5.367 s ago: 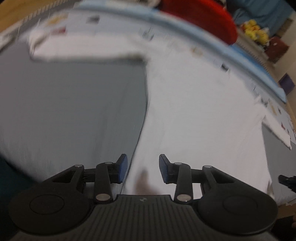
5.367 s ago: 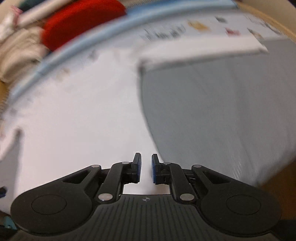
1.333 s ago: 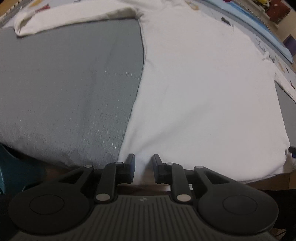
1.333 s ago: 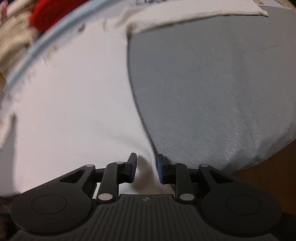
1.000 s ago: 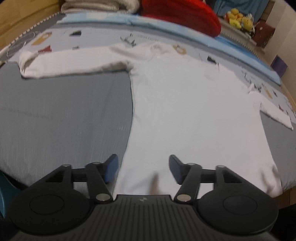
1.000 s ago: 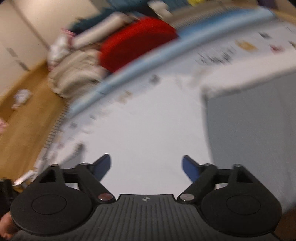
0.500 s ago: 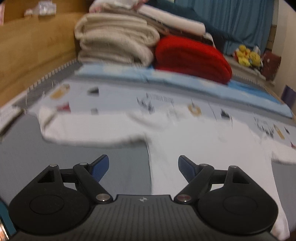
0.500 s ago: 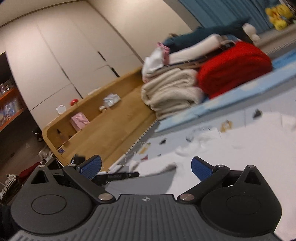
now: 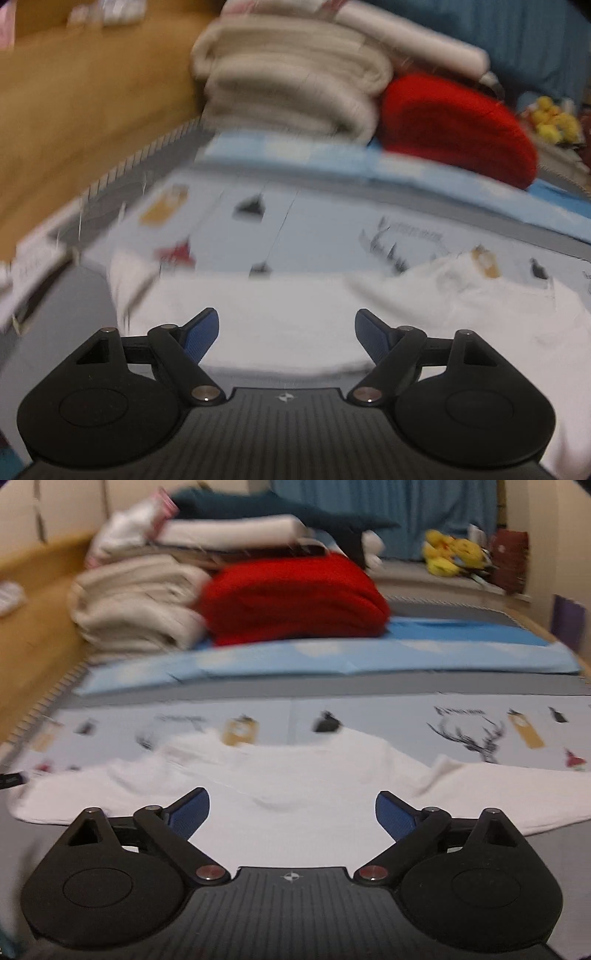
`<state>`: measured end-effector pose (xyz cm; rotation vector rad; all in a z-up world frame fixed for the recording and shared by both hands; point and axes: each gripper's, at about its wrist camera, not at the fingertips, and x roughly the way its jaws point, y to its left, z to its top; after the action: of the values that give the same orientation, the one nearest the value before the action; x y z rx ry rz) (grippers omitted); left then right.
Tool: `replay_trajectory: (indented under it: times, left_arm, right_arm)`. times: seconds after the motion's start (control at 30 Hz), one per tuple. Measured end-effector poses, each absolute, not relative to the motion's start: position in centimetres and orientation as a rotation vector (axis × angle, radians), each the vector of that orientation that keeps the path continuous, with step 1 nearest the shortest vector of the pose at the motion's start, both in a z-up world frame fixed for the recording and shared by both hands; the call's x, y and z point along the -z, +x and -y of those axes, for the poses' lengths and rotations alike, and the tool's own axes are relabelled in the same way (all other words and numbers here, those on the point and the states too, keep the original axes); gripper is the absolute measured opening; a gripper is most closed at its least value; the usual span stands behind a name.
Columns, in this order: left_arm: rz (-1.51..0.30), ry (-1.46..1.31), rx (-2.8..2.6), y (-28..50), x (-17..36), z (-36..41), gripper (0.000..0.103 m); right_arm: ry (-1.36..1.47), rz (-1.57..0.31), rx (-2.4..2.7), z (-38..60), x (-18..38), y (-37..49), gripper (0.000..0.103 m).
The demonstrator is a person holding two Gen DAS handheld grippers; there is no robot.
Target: Fold small clothes
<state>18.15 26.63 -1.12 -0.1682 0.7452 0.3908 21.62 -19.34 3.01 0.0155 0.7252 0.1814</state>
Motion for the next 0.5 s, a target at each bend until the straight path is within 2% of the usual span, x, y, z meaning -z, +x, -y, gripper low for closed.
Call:
replay_trajectory:
  times: [0.1, 0.27, 0.5]
  left_arm:
    - [-0.733, -0.187, -0.405, 18.7, 1.4, -27.8, 0.084]
    - [-0.753, -0.21, -0.438, 19.0, 2.5, -28.9, 0.071]
    - [-0.783, -0.236, -0.471, 19.6, 3.6, -30.2, 0.065]
  right_arm:
    - [-0.022, -0.763, -0.13, 18.4, -1.2, 23.7, 0.093]
    - [-0.003, -0.839, -0.078, 17.6, 1.7, 25.4, 0.087]
    - [-0.019, -0.86, -0.065, 17.8, 2.5, 26.0, 0.087]
